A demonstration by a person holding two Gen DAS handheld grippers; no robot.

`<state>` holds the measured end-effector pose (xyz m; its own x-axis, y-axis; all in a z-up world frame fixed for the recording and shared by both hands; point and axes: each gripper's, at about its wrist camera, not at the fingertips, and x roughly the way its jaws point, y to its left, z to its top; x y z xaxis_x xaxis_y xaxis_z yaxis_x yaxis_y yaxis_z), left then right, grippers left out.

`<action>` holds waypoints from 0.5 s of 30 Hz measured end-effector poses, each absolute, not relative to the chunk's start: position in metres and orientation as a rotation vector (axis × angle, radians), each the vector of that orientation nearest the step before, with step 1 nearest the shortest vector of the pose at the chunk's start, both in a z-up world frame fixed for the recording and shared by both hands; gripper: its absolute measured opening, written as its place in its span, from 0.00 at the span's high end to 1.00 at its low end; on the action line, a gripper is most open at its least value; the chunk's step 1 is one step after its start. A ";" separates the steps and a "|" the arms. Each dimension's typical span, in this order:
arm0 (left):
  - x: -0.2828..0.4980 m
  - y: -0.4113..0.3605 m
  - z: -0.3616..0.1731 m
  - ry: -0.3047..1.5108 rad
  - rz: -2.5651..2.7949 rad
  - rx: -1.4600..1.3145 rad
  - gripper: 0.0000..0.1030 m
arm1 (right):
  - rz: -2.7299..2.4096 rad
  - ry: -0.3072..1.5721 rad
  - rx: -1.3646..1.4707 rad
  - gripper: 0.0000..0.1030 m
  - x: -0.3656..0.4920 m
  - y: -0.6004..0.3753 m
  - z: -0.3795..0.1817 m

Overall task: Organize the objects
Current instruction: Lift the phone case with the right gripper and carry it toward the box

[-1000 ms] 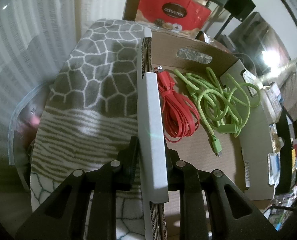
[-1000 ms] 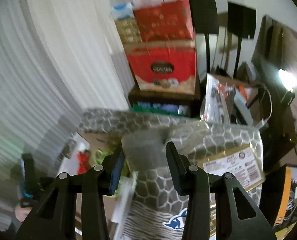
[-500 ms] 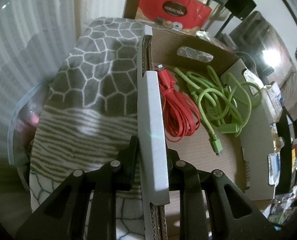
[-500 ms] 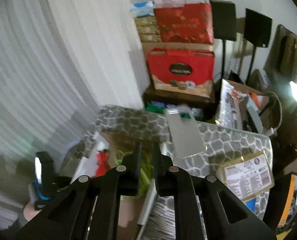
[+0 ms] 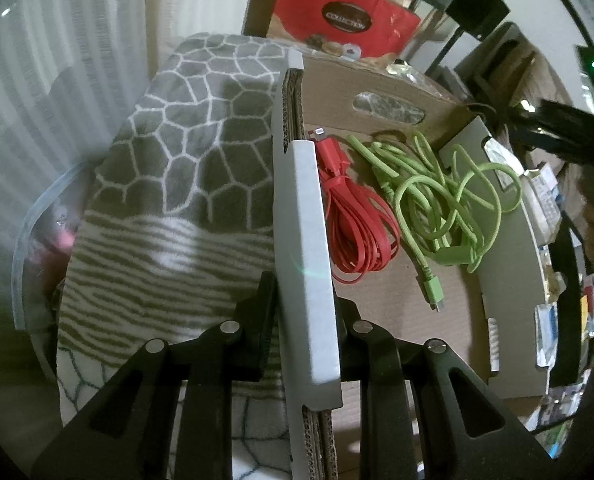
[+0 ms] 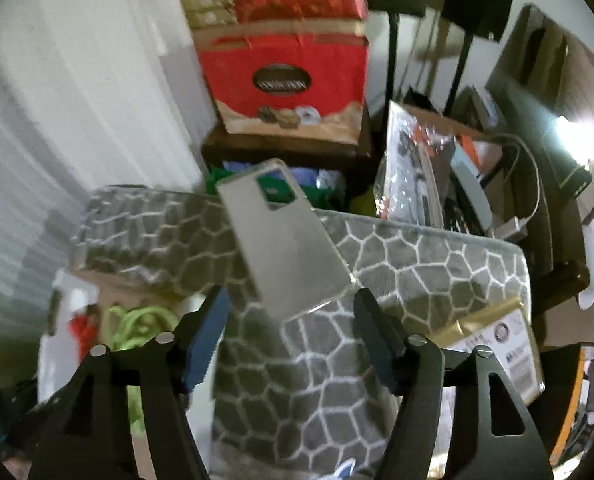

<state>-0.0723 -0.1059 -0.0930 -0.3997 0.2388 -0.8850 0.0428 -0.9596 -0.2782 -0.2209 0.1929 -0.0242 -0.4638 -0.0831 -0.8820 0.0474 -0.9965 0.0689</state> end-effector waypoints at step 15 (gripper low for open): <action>-0.072 -0.102 -0.092 -0.355 2.503 -1.646 0.81 | -2.607 0.011 1.731 0.40 -0.341 0.186 -0.077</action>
<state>-0.0723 -0.1015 -0.0915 -0.3991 0.2318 -0.8871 0.0241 -0.9645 -0.2629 -0.3413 0.1864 -0.0766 -0.3881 -0.0060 -0.9216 0.0140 -0.9999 0.0006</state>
